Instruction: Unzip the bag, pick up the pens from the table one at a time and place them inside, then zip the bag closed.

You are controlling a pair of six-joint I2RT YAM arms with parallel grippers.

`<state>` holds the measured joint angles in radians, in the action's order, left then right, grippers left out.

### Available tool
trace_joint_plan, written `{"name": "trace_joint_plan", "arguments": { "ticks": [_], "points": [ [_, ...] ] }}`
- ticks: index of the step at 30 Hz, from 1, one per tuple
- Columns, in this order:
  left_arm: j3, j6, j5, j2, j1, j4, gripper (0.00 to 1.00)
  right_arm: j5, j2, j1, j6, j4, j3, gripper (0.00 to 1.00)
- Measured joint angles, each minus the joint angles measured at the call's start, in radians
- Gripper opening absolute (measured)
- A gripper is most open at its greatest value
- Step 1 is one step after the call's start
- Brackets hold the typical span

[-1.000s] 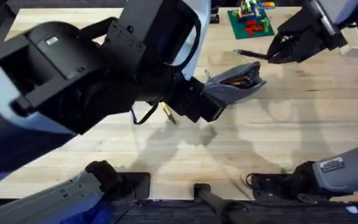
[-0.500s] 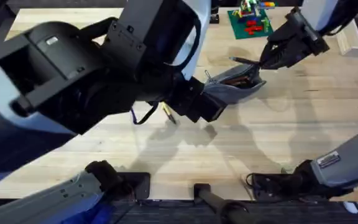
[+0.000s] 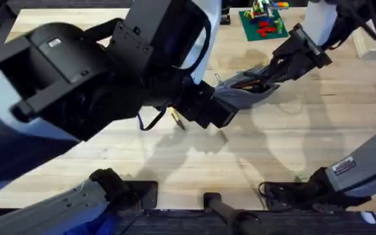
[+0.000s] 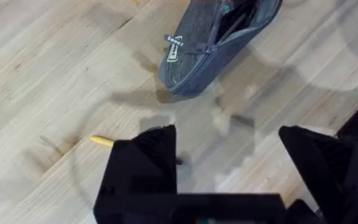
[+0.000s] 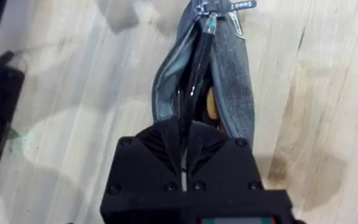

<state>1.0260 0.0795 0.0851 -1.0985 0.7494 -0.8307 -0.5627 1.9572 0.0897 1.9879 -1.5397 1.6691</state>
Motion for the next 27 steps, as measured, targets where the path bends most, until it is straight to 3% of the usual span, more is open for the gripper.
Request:
{"name": "trace_joint_plan", "arguments": {
  "ticks": [13,19,27],
  "points": [
    [0.0,0.0,0.0,0.0,0.0,0.0,0.995,0.022,0.002,-0.01,0.018,0.083,-0.06,0.034],
    [0.0,0.0,0.0,0.0,0.0,0.0,0.995,0.047,0.079,-0.016,0.021,0.142,-0.061,0.034],
    [0.0,0.0,0.0,0.0,0.0,0.0,0.995,0.065,0.086,-0.035,0.021,0.163,-0.061,0.034]
  ]
}}
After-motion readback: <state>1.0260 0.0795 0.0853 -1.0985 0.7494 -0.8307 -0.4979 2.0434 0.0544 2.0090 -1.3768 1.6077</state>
